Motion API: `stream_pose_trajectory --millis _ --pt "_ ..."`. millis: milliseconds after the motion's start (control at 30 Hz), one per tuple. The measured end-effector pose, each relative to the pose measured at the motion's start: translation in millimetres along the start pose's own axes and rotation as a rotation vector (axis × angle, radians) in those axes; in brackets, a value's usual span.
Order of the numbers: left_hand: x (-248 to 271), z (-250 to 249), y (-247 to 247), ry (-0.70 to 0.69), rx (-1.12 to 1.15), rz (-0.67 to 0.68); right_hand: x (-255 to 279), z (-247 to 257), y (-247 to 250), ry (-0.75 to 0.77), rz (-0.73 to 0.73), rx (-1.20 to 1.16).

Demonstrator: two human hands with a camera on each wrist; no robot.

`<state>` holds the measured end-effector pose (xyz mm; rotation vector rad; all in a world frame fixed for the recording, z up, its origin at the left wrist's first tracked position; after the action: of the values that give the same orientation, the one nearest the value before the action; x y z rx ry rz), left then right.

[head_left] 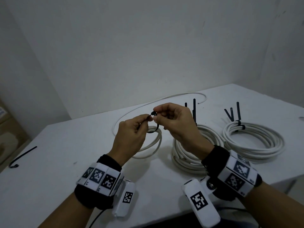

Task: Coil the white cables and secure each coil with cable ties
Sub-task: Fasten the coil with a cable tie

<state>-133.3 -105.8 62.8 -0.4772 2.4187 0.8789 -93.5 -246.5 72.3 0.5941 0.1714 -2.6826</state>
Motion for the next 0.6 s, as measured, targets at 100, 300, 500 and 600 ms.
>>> stream_pose_trajectory --millis 100,300,500,600 --pt "-1 0 0 0.0 -0.027 0.023 -1 -2 2 -0.031 0.027 0.021" --pt "3 -16 -6 -0.084 -0.059 0.108 -1 -5 0 -0.071 0.131 0.09" --pt "2 -19 -11 0.003 -0.037 0.166 -5 -2 6 0.012 0.063 0.271" --pt "2 -17 -13 0.094 0.1 0.207 -9 5 8 0.082 0.017 0.398"
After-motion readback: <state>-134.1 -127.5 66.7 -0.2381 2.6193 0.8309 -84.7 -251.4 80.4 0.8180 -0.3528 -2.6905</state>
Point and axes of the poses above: each hand's wrist, its own x-axis away from the middle knuckle, its own y-axis out of the back of the hand, z = x × y, the point moved 7 cm from there along -x, towards the middle knuckle, and after that the axes turned 2 degrees about z, right-handed, at the moved point
